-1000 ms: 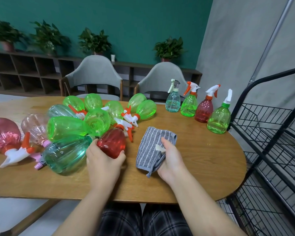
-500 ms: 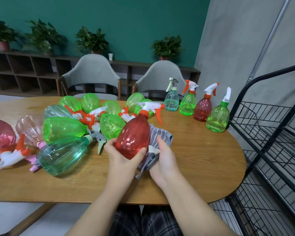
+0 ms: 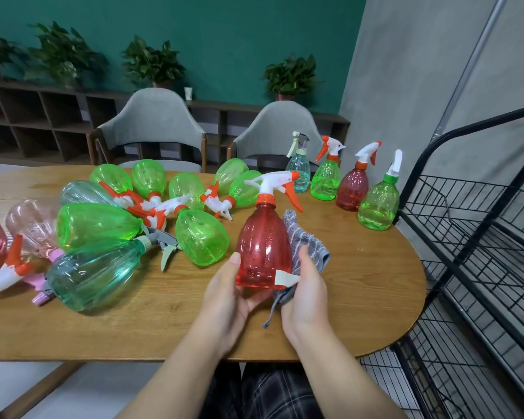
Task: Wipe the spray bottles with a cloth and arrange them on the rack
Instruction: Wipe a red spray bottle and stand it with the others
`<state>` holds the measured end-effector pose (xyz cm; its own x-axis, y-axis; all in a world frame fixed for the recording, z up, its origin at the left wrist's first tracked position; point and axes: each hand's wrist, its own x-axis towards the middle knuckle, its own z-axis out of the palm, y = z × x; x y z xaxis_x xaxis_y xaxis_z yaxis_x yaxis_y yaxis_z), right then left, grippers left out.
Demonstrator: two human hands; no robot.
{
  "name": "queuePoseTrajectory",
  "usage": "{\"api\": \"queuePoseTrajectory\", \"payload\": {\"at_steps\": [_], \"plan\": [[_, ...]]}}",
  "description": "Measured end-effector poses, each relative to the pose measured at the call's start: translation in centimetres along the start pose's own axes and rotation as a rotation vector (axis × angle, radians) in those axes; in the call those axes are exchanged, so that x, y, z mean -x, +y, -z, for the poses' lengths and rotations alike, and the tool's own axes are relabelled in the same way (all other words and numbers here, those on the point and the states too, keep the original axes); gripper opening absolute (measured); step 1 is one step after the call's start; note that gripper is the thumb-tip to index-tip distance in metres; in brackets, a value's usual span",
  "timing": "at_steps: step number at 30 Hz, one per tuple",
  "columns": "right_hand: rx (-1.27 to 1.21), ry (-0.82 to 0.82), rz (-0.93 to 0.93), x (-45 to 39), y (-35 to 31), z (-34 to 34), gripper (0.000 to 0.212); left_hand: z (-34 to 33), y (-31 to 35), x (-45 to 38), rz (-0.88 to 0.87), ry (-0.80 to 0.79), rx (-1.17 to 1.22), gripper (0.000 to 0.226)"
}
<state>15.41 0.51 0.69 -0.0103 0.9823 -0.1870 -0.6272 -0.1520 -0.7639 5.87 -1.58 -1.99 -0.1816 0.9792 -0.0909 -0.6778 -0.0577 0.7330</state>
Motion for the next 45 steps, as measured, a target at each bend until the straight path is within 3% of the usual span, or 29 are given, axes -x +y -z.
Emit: {"api": "queuePoseTrajectory", "payload": {"at_steps": [6, 11, 14, 15, 18, 19, 21, 25, 34, 39, 43, 45], "plan": [[0.173, 0.032, 0.059, 0.1, 0.9, 0.6, 0.045, 0.4, -0.7, -0.5, 0.137, -0.02, 0.063, 0.074], [0.322, -0.017, 0.22, 0.6, -0.3, 0.4, 0.009, 1.3, -0.9, -0.5, 0.139, -0.045, 0.108, 0.076], [0.403, -0.136, 0.438, 0.5, -1.6, -1.4, 0.01, 1.4, -1.0, -0.5, 0.12, -0.044, 0.096, 0.091], [0.492, -0.177, 0.519, 0.1, -1.9, -1.9, 0.009, 1.4, -1.0, -0.5, 0.123, -0.053, 0.083, 0.099], [1.052, -0.416, 0.808, -1.7, -2.3, -2.3, 0.047, 1.5, -1.2, -0.6, 0.126, -0.103, 0.092, 0.105], [1.244, -0.461, 0.851, -2.3, -2.3, -2.2, 0.053, 1.6, -1.2, -0.7, 0.123, -0.11, 0.106, 0.098], [1.372, -0.494, 0.869, -2.9, -1.8, -1.7, 0.058, 1.6, -1.2, -0.8, 0.107, -0.122, 0.123, 0.077], [1.296, -0.557, 0.917, -2.6, -1.1, -1.1, 0.055, 1.2, -1.1, -0.8, 0.113, -0.095, 0.088, 0.073], [1.353, -0.716, 1.106, -0.5, 0.4, 0.0, 0.05, 1.3, -0.7, -0.2, 0.114, -0.027, 0.192, 0.09], [1.232, -0.791, 1.089, 0.2, 0.8, 1.7, 0.043, 1.8, -0.6, -0.2, 0.165, 0.024, 0.151, 0.096], [1.091, -0.871, 1.023, 0.7, 0.9, 2.3, 0.033, 1.4, -0.5, 0.0, 0.093, 0.017, 0.124, 0.073], [0.976, -0.866, 0.968, 1.1, 0.9, 2.8, 0.022, 1.2, -0.6, -0.2, 0.143, -0.018, 0.114, 0.068]]}}
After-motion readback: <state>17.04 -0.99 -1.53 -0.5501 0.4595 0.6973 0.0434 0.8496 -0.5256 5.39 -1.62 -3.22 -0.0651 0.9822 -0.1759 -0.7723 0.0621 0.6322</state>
